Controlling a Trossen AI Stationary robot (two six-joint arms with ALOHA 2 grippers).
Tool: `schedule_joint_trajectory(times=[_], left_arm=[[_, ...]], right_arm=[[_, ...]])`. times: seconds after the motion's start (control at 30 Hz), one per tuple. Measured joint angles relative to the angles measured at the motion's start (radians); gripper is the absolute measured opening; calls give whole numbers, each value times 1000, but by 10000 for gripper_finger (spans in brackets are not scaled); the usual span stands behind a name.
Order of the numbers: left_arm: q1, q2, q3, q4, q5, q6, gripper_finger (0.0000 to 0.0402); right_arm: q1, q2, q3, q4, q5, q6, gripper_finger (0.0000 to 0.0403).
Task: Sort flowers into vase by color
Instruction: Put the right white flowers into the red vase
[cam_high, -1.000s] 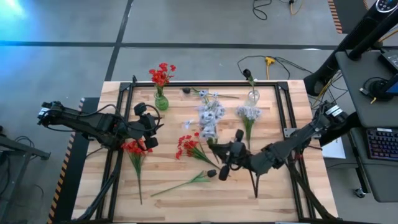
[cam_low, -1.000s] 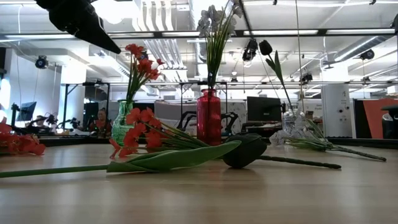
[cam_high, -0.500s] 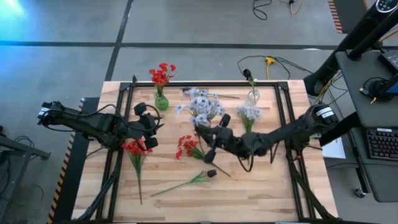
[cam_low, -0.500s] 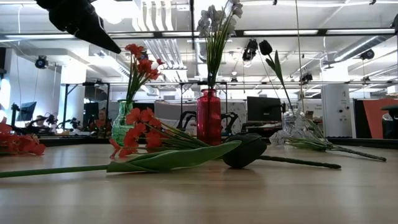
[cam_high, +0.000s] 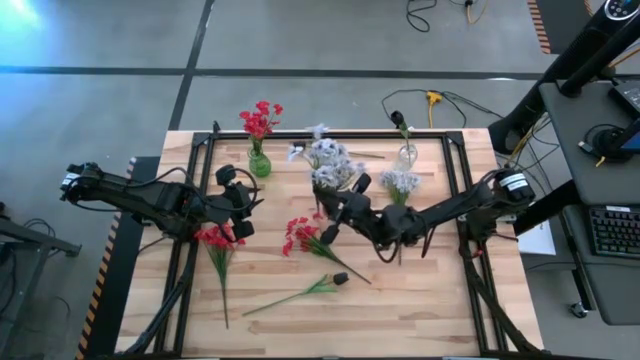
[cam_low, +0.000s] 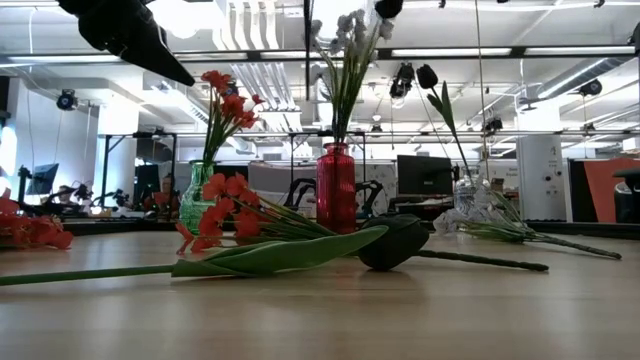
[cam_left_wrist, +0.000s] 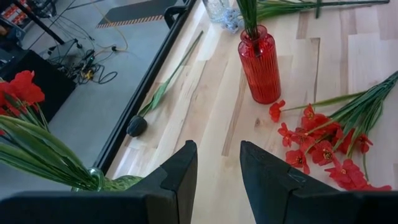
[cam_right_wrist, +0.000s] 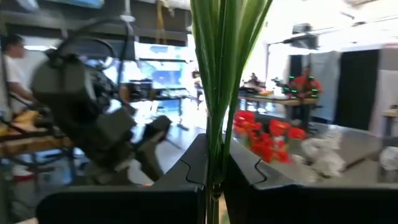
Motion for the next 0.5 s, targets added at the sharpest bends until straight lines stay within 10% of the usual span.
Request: schedule_joint_trajectory(times=[0.5], left_arm=[[0, 0, 0, 0, 0, 3, 106]], right_arm=[[1, 15, 0, -1, 100, -144, 18]])
